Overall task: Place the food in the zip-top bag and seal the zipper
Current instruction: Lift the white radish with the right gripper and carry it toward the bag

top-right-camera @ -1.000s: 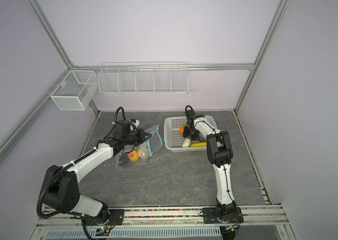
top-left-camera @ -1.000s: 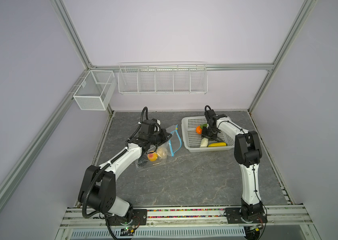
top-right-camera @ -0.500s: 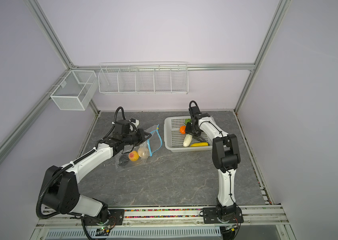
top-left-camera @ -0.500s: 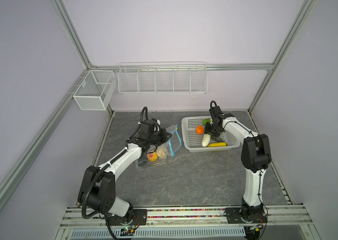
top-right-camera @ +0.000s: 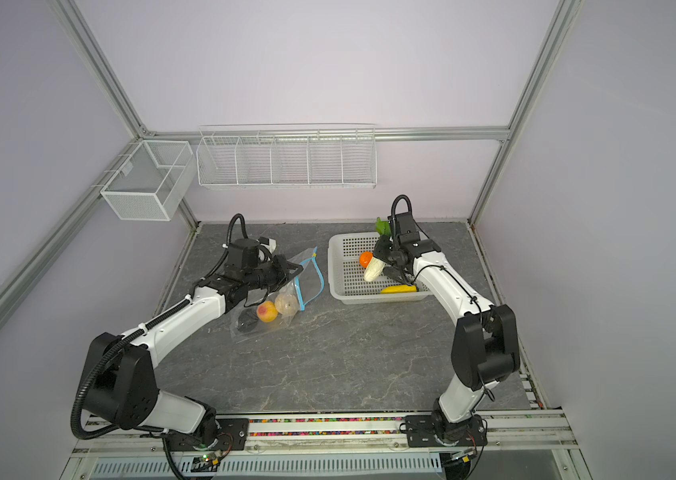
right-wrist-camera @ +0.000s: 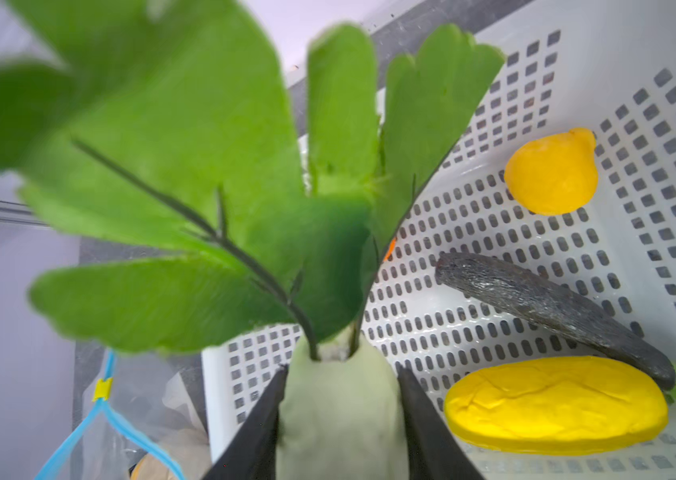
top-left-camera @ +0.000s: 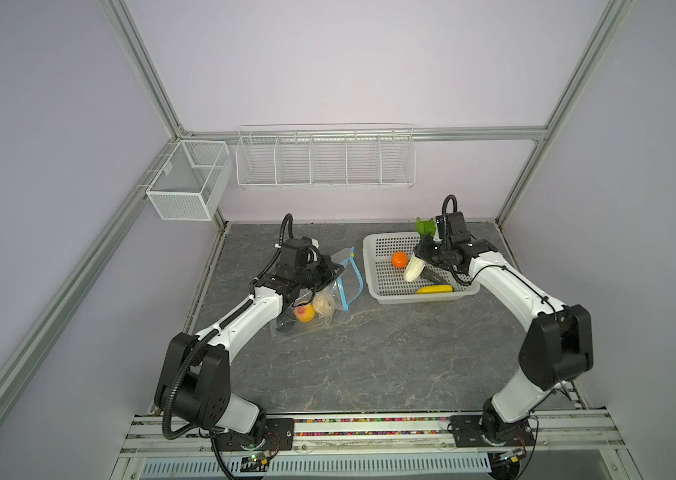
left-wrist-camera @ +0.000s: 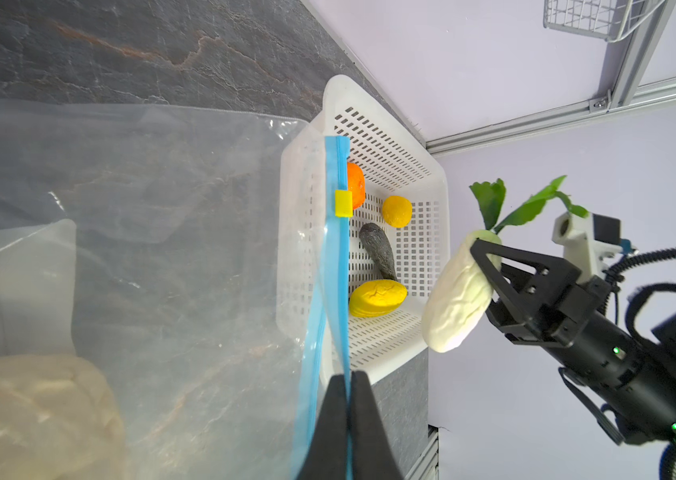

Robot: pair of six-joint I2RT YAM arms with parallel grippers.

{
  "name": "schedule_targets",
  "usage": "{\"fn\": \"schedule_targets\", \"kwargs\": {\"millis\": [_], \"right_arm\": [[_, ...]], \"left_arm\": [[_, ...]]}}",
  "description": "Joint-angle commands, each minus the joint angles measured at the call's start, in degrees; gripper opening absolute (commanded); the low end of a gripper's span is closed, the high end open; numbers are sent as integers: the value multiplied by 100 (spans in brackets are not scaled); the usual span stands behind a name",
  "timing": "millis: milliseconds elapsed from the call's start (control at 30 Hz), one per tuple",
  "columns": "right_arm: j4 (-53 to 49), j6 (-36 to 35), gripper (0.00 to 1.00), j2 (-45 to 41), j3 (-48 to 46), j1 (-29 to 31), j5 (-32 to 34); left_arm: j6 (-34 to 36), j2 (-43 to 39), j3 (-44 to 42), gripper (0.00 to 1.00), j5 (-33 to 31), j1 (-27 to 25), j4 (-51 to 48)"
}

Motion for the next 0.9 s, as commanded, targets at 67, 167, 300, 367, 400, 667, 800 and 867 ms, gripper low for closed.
{"fn": "schedule_targets", "kwargs": {"millis": [67, 167, 300, 367, 400, 667, 800, 867], "right_arm": [[905, 584, 40, -464, -352, 590, 666], [1266, 789, 38, -604, -505, 950, 1004], [1483, 831, 38, -494, -331, 1240, 1012], [1620, 789, 37, -441, -280, 1414, 1192], [1710, 768, 37, -408, -250, 1513, 1292], [2658, 80, 37, -248, 32, 2237, 1711], [3062, -346, 36, -137, 230, 2489, 1715], [3064, -436, 35, -97, 365, 2564, 1672]], "left_arm": [[-339, -286, -13, 0, -86, 29, 260], [-431, -357, 7, 0, -110, 31, 280], [-427, -572, -108, 0, -236, 28, 321], [-397, -702, -190, 0, -333, 70, 313], [-395, -762, -217, 0, -355, 121, 319], [-301, -1174, -223, 0, -349, 326, 168], [-353, -1346, -204, 0, -395, 352, 128], [-361, -1434, -159, 0, -414, 382, 42]]}}
